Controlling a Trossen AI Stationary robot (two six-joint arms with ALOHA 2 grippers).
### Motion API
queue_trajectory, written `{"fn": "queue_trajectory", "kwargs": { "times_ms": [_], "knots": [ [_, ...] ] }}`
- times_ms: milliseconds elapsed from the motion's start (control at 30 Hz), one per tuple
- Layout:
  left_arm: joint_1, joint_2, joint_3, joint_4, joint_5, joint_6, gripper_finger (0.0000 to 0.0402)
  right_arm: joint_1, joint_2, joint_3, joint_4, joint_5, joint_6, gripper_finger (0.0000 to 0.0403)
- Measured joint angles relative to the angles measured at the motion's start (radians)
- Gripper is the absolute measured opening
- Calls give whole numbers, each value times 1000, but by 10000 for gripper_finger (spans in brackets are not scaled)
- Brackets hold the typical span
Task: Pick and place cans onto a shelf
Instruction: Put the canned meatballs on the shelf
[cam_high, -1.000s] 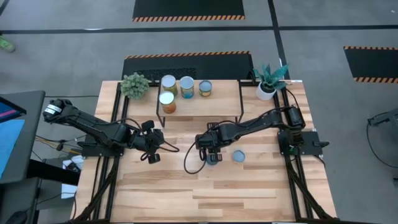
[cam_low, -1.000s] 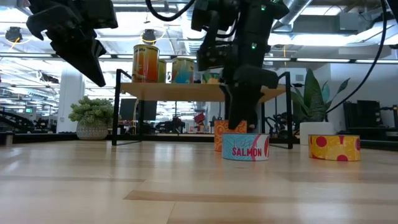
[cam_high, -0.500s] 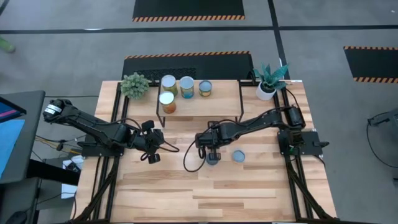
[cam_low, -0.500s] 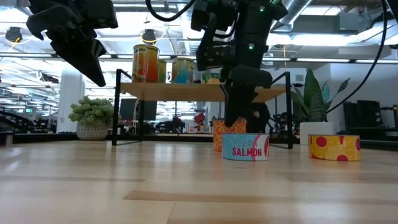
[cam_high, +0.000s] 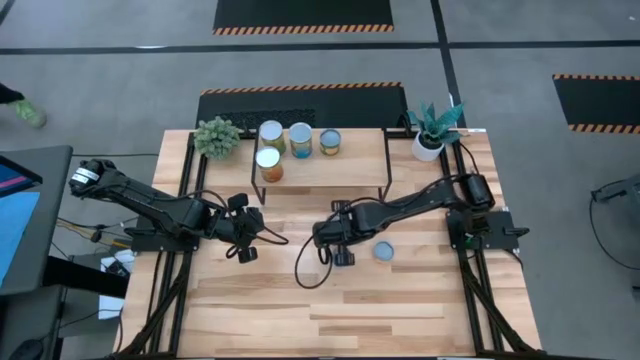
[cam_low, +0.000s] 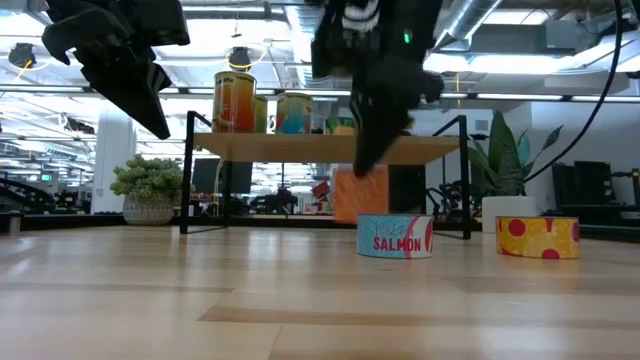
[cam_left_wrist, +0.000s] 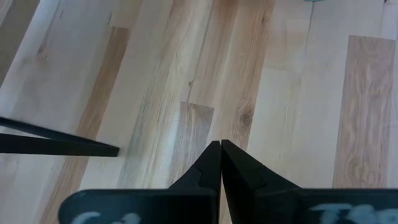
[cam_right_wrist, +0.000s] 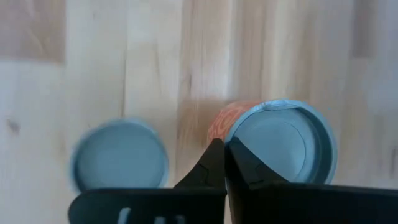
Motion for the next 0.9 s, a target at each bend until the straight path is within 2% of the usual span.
{"fn": "queue_trajectory", "kwargs": {
  "times_ms": [433, 633, 900],
  "knots": [
    [0, 0, 0, -3, 0, 0, 0, 27, -86, 195, -154, 64, -57, 5],
    [0, 0, 0, -4, 0, 0, 0, -43, -129, 271, -160, 67, -154, 5],
    [0, 0, 0, -4, 0, 1, 0, -201, -153, 286, -168, 62, -210, 11]
  ]
}}
